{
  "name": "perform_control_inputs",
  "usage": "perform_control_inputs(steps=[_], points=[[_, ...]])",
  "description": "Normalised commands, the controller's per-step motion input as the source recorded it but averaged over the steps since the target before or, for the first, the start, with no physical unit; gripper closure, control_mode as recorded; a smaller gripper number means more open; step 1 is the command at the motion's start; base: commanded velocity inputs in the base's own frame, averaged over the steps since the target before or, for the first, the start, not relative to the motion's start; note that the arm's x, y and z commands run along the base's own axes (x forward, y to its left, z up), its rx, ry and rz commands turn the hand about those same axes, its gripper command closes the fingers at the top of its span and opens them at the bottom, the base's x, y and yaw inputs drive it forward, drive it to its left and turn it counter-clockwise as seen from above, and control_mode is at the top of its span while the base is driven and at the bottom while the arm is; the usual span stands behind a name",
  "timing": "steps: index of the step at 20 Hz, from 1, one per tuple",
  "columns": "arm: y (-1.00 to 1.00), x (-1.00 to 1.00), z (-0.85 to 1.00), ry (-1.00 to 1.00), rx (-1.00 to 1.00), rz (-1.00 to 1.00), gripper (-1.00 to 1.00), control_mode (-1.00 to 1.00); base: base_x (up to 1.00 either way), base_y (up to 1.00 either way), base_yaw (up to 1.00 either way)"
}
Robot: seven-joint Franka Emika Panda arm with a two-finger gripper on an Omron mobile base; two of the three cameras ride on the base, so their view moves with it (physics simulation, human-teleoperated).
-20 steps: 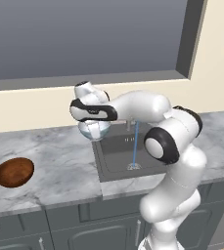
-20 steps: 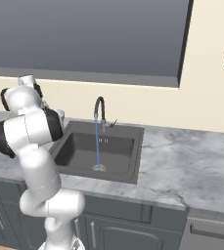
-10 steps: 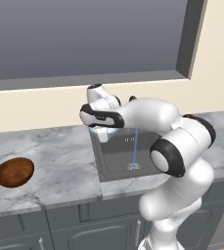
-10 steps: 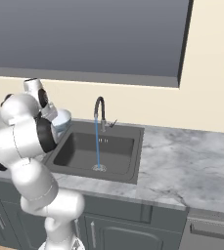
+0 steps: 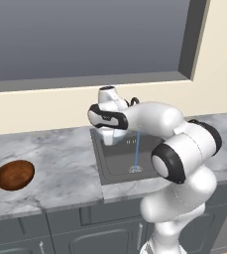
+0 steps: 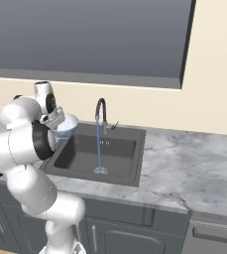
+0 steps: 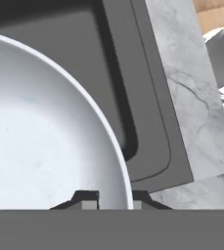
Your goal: Rinse each bowl for a few seconds and place them down in the sink or on the counter.
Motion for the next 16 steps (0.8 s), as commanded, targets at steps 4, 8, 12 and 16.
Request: perform_control_inputs(steps=[4,8,12,16], points=[[0.0,0.14,-0.08,0.02,-0.03,-0.19,1.0,-1.0,0.0,0.0,0.0],[-0.01,0.19,-0.18,0.04,-0.06,-0.18,1.0,-1.0,0.0,0.0,0.0],[0.0,0.24,-0.18,0.02,-0.09,-0.16,1.0,-1.0,0.0,0.0,0.0],[0.0,0.22,-0.16,0.0,-0.16,-0.16,1.0,-1.0,0.0,0.0,0.0]])
